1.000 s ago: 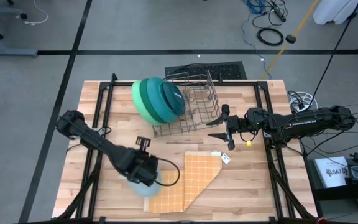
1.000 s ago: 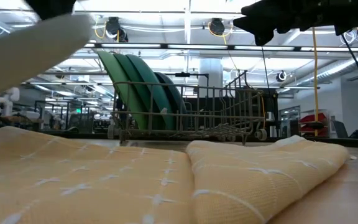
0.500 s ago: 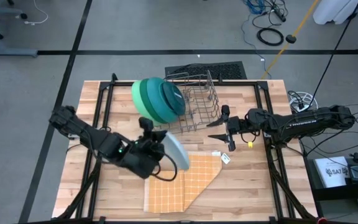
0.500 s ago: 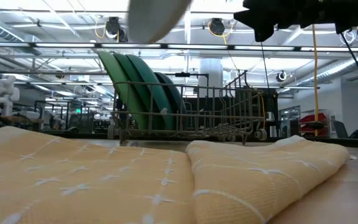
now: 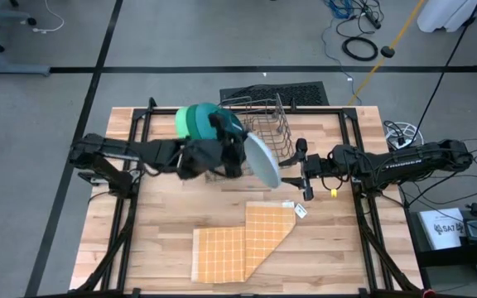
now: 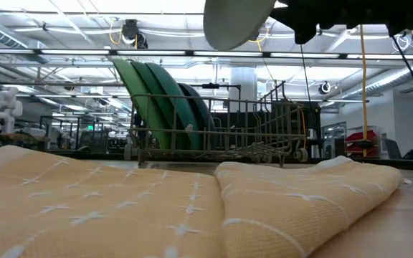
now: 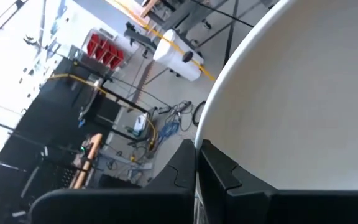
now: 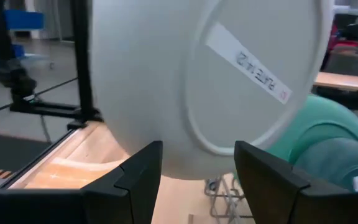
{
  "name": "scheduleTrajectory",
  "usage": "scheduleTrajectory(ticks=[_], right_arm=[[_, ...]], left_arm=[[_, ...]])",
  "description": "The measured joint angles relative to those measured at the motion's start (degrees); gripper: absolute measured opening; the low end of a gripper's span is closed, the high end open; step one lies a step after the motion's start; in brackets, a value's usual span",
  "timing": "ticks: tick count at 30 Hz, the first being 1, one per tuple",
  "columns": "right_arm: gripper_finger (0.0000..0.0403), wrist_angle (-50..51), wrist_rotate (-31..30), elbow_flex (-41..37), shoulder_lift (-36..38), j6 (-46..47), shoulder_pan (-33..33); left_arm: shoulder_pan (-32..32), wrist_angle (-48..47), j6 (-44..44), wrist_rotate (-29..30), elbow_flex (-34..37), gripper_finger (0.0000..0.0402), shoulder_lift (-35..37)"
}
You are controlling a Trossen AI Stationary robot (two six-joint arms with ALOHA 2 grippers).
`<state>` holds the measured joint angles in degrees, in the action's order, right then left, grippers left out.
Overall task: Sort dishes
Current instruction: Put the white plate on the dish rack
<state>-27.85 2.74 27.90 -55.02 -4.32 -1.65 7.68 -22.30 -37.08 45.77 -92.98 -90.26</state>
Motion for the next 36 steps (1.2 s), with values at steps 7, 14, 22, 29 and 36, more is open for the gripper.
scheduleTrajectory(ticks=[7, 14, 22, 29, 36], right_arm=[[0.0194, -0.3, -12.2, 0.0, 0.1, 0.1, -0.7], [0.0214, -0.7, -12.4, 0.0, 0.1, -0.5, -0.7], [0.0248, -0.6, -13.0, 0.0, 0.1, 0.7, -0.8], [0.0252, -2.5, -19.0, 0.0, 0.0, 2.3, -0.7], [0.0236, -5.2, -26.3, 0.0, 0.0, 5.1, -0.7]], left_arm=[[-6.1, 4.2, 0.2, -5.5, 0.5, 0.0007, 0.0], [-10.5, 5.3, 0.7, -11.3, 0.6, 0.0007, -0.3], [-12.2, 5.7, 1.4, -10.6, 0.6, 0.0007, -0.4], [-12.2, 5.6, 3.7, -9.1, 0.5, 0.0007, -0.4], [-12.2, 5.5, 5.6, -8.4, 0.6, 0.0007, -0.4]])
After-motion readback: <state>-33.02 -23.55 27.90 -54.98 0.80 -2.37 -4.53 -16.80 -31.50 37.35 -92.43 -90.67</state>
